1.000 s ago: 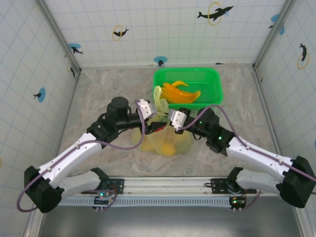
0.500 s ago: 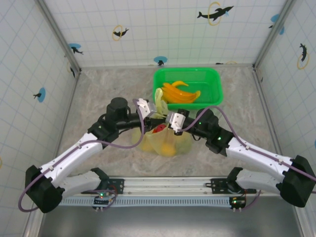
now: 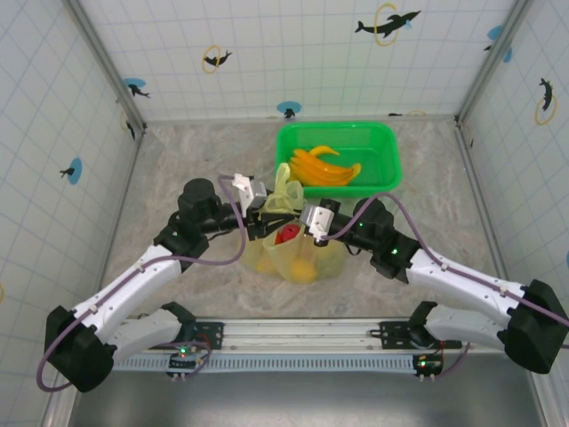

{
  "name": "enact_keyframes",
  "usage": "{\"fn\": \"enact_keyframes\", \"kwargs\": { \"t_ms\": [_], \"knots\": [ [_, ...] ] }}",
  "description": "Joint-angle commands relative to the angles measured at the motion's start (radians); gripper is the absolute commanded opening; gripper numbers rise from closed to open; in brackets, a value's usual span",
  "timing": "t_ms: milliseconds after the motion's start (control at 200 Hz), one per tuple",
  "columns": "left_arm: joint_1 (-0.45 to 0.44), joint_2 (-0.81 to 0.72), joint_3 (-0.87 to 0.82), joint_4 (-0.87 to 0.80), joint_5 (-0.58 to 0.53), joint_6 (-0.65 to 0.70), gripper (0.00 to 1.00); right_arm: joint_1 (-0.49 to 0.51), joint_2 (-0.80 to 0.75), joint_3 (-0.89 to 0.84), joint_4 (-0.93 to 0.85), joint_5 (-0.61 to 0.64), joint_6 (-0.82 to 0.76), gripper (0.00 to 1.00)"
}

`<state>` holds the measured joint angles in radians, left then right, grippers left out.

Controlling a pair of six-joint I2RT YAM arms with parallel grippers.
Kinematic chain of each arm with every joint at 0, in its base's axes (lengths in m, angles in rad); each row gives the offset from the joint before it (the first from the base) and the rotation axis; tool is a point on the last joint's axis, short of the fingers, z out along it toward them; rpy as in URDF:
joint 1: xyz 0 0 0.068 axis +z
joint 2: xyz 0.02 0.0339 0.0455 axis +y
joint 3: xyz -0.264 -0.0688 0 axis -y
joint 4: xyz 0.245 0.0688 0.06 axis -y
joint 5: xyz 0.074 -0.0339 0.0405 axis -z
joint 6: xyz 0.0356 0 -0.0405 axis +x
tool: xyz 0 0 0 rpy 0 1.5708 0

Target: Place the fake fruits into the plastic bag and tie a complex knot

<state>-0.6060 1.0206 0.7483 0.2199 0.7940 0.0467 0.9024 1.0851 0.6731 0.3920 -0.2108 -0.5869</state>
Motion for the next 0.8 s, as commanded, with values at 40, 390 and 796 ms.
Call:
{"fn": "enact_keyframes", "kwargs": {
  "t_ms": [40,390,796],
  "knots": [
    [0.005,-0.006,0.003,0.056,0.056,-0.034,0.56,0.006,0.004,0.002,0.059,-0.018,0.012,0.00],
    [0.005,0.040,0.022,0.070,0.058,-0.050,0.42,0.023,0.037,0.034,0.072,-0.014,0.013,0.00],
    [0.005,0.026,0.016,0.041,0.063,0.003,0.27,0.019,0.037,0.040,0.083,0.030,0.032,0.00]
  ]
}}
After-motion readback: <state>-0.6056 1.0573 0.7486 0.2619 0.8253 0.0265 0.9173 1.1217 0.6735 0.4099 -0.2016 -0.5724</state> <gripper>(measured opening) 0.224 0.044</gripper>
